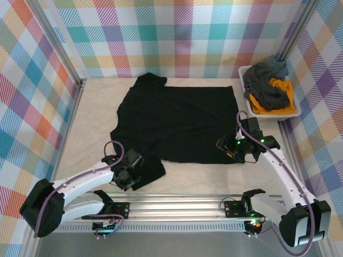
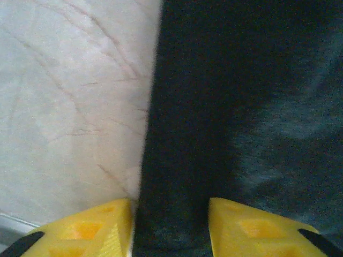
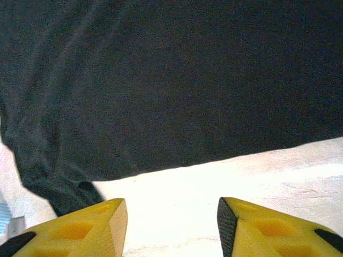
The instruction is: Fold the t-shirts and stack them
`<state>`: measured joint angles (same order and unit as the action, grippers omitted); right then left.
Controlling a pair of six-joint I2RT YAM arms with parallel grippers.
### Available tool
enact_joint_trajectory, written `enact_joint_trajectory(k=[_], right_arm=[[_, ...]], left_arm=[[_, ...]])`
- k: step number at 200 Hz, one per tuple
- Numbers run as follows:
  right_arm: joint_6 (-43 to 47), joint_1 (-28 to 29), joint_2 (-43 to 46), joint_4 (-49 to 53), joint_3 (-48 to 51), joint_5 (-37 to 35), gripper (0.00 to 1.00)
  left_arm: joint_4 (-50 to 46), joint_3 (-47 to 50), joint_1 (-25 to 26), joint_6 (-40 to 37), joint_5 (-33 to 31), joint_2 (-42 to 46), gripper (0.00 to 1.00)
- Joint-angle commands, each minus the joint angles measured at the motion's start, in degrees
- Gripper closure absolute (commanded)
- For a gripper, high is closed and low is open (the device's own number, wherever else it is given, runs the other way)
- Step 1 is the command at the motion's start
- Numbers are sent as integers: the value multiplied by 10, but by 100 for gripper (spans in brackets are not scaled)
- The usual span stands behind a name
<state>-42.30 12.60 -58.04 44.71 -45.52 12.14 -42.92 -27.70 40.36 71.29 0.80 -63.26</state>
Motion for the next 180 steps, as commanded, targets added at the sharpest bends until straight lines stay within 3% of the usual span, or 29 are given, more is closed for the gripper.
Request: enact_joint_trajectory(k=[1,12,33,87,124,155,180], right_arm=[[-2,-5,-8,21,17,-60,53],[-1,-13,-4,37,18,-92,53],[-3,-63,11,52,35,-111,53],[-21,-190,-28,-17,117,-54,54],[-1,-211,-87,-95,122,-31,59],[17,-220,-117,-103,107,-48,59],[23,-232,-138,-102,106,-54,66]], left_arm=[[92,7,23,27,17,-29,82],[77,-2,34,35,-3,-18,100],[8,-17,51,54,-47,45,100],[-66,-5,56,65,-36,141,100],[-73,5,56,75,-39,168,100],[-80,-3,56,67,-42,174,100],[-81,-6,56,64,-39,179,100]])
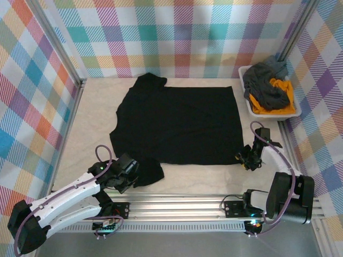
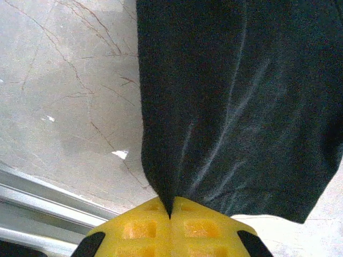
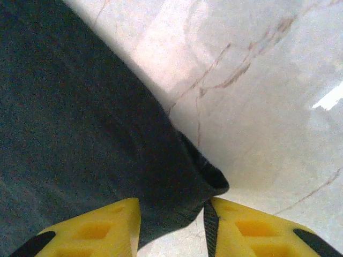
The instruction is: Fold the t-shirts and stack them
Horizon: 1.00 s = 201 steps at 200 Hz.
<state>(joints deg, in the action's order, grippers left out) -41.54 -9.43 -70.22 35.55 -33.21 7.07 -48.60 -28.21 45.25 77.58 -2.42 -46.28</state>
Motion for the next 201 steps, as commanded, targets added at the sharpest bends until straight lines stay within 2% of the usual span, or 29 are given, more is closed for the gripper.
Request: enact_joint_trajectory(k=[1,36,56,74,114,156,183,201], right_arm=[[15,-12,-18,-10,-17,-3,66],[3,-13,-37,-39,2,-5,71],[2,-14,-48,-62,4,-1,85],[7,-14,-23,-69,3,9,100],[19,-13,67,12,-7,4,100],[8,-7,149,104,19,27,100],[-75,43,186,146,18,53,100],[-139,73,222,149,15,33,100]], left_arm=[[-24,-1,8,1,-7,9,100],[-28,-4,7,-2,-6,18,100],[-30,-4,8,-3,-6,23,100],[-32,-5,7,-6,-2,28,100],[-21,2,8,-30,21,28,100],[-76,-19,8,-34,19,55,100],[-157,-58,19,-26,-5,96,100],[-173,-80,19,-27,-21,109,100]])
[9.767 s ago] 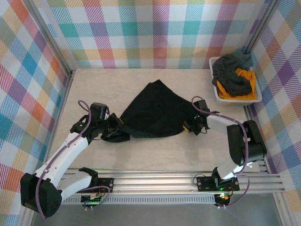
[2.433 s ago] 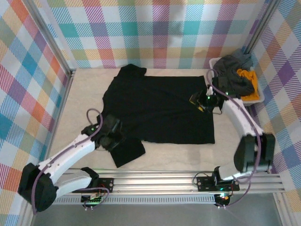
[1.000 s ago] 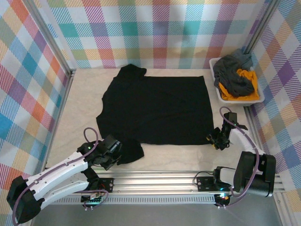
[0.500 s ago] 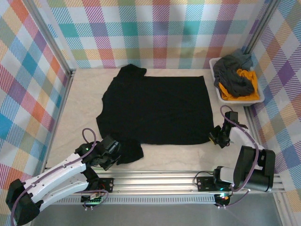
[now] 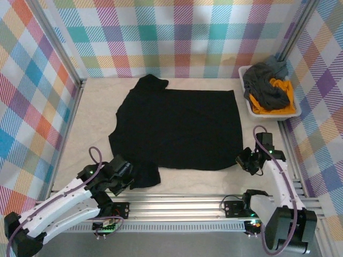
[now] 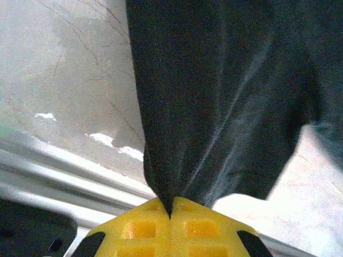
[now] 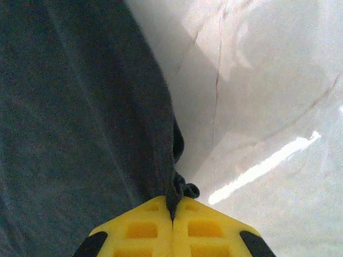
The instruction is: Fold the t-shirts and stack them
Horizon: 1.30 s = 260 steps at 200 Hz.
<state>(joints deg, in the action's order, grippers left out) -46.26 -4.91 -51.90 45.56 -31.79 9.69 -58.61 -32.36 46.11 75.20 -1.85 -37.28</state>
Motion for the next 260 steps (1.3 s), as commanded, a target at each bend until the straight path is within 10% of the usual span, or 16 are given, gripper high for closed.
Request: enact_joint_trajectory(k=[1,85,260], right_arm=[[-94,29,40,50,0,5,100],[-130,38,-6,53,-77,-67,100],[-43,1,-329,-46,-291,-87,100]], left_arm=[[-73,-40,10,-3,-28,20,100],[45,-178,-22,-69,-114,-144,100],[201,-380,-286,-279,-14,-429,100]])
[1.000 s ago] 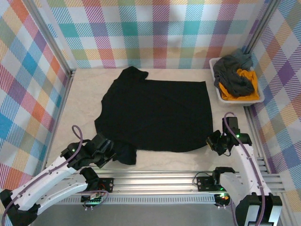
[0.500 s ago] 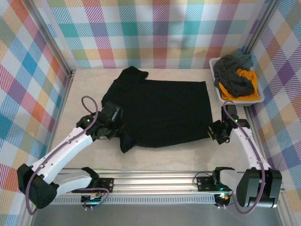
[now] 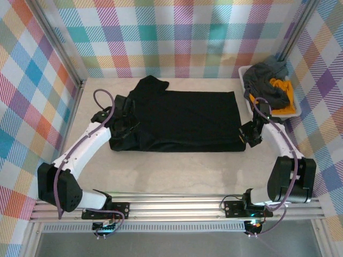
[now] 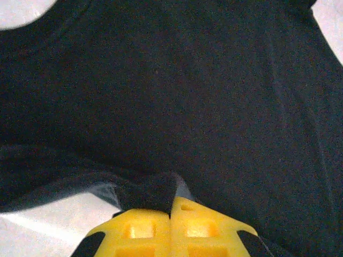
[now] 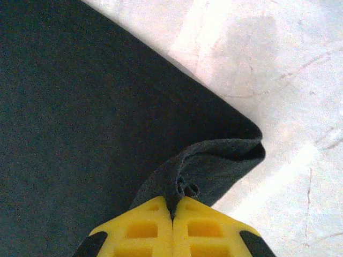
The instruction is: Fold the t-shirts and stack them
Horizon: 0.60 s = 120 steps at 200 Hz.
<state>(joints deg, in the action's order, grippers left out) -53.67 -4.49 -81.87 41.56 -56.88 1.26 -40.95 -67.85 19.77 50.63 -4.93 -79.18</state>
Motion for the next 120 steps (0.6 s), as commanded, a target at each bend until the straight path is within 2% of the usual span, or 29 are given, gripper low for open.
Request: enact_joint_trajectory(k=[1,120], right_arm=[[31,-3,-31,-6,-41,-2,100],[37,-3,-133,-12,-102,-4,100]], left_arm=[[25,-26,-23,-34,17,-11,100],[36,-95,-73,-61,31,-69,100]])
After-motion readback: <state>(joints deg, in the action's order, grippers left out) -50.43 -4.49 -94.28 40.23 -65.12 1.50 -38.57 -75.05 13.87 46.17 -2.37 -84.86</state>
